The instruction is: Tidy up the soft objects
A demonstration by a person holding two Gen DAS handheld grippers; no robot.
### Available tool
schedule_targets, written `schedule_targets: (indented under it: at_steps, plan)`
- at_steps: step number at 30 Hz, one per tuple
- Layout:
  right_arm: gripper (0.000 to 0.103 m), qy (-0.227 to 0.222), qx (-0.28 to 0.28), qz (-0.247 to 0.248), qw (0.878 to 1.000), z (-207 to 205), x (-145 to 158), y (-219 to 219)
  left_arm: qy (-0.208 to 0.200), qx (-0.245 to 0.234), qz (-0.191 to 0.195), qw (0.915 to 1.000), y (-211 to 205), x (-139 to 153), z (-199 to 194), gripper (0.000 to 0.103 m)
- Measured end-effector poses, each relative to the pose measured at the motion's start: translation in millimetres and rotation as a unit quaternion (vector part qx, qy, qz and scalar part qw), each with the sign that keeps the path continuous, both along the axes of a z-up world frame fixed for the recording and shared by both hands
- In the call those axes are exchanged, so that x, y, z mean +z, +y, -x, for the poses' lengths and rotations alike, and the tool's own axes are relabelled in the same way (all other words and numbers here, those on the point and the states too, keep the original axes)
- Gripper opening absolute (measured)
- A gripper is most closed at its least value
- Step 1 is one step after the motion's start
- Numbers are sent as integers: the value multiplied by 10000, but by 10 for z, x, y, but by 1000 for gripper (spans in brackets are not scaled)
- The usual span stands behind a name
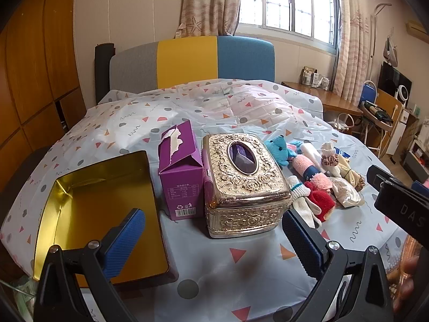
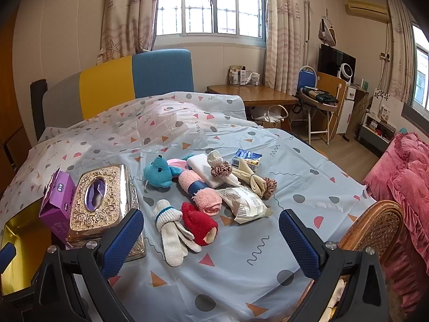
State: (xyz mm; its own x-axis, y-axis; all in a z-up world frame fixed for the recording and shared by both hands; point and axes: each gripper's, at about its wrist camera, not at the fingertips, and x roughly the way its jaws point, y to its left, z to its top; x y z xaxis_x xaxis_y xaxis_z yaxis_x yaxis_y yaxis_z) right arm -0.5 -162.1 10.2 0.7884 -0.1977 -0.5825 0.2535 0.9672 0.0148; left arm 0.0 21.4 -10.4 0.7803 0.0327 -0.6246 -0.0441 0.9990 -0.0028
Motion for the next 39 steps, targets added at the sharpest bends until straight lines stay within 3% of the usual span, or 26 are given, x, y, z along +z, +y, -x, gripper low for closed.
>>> schedule_targets:
  at_steps: [33, 37, 39]
  plan:
    - [103, 63, -56, -136, 9999, -52, -54, -150, 123, -147, -66, 9998, -105, -39, -34, 103]
    - [103, 138, -31, -193, 9997, -97, -89, -206, 175, -273, -35, 9995, -129, -65, -55, 103]
    - [103, 191, 12, -286, 9994, -139, -107, -272, 222, -552, 68, 9982, -145, -92, -68, 103]
